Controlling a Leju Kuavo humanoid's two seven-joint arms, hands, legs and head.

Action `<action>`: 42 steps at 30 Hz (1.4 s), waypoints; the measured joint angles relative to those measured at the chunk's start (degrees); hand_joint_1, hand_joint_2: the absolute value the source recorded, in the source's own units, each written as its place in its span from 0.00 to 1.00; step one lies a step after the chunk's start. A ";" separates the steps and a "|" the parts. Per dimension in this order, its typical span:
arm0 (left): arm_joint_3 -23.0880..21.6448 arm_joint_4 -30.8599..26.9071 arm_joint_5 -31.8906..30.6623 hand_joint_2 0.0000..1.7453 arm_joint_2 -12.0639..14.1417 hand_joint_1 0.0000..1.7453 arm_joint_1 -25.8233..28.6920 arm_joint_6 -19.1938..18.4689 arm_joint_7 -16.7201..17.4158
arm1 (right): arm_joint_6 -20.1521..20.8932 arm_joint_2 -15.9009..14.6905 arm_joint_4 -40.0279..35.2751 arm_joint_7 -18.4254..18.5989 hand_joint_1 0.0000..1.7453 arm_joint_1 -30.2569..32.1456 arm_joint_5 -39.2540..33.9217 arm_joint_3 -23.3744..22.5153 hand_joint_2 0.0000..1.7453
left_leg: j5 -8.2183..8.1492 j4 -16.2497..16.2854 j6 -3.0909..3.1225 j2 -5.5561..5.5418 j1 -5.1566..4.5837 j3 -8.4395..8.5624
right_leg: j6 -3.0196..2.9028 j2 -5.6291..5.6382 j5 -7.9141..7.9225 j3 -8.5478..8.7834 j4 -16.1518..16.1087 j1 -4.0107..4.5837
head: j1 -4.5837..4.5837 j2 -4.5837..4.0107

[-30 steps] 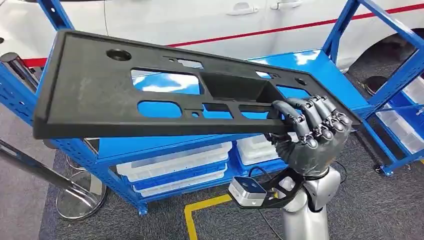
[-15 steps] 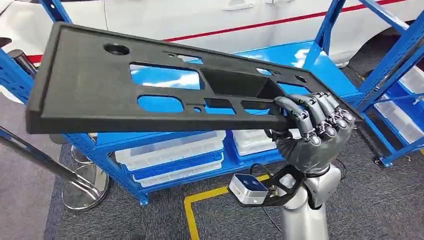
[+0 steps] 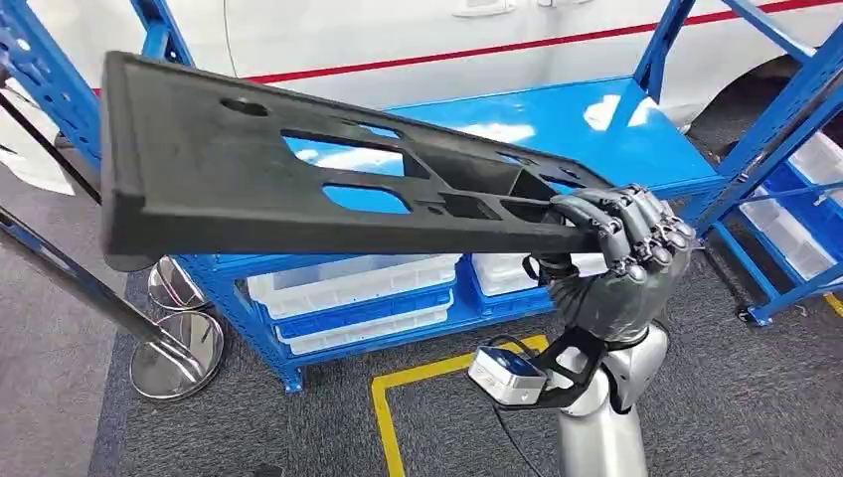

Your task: Take the parts from the cabinet and place them on the table.

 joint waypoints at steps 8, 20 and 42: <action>0.07 0.00 -0.11 1.00 0.00 0.00 0.16 0.00 -0.77 | 0.02 -0.90 1.71 -0.04 1.00 -0.25 -1.07 0.00 1.00 | 0.24 0.95 -1.51 1.82 -0.49 -0.79 | -2.14 -0.71 4.67 8.45 -15.39 0.62 | 0.00 0.00; 0.09 0.00 -1.20 1.00 0.55 0.00 0.94 -0.17 -0.48 | 0.00 -1.88 2.62 -0.04 1.00 1.30 -0.26 0.02 1.00 | -0.06 1.72 -0.72 -4.66 -0.15 -0.23 | -3.03 4.94 5.57 7.24 -15.07 0.56 | -0.05 0.00; -0.57 0.00 -3.02 1.00 1.73 0.00 0.06 -0.37 -0.24 | -0.02 -3.85 -2.57 -0.04 1.00 5.00 -2.98 0.00 1.00 | -7.74 9.29 -3.41 1.13 0.75 -2.08 | -2.99 0.51 6.68 5.45 -14.48 -0.08 | -0.05 0.00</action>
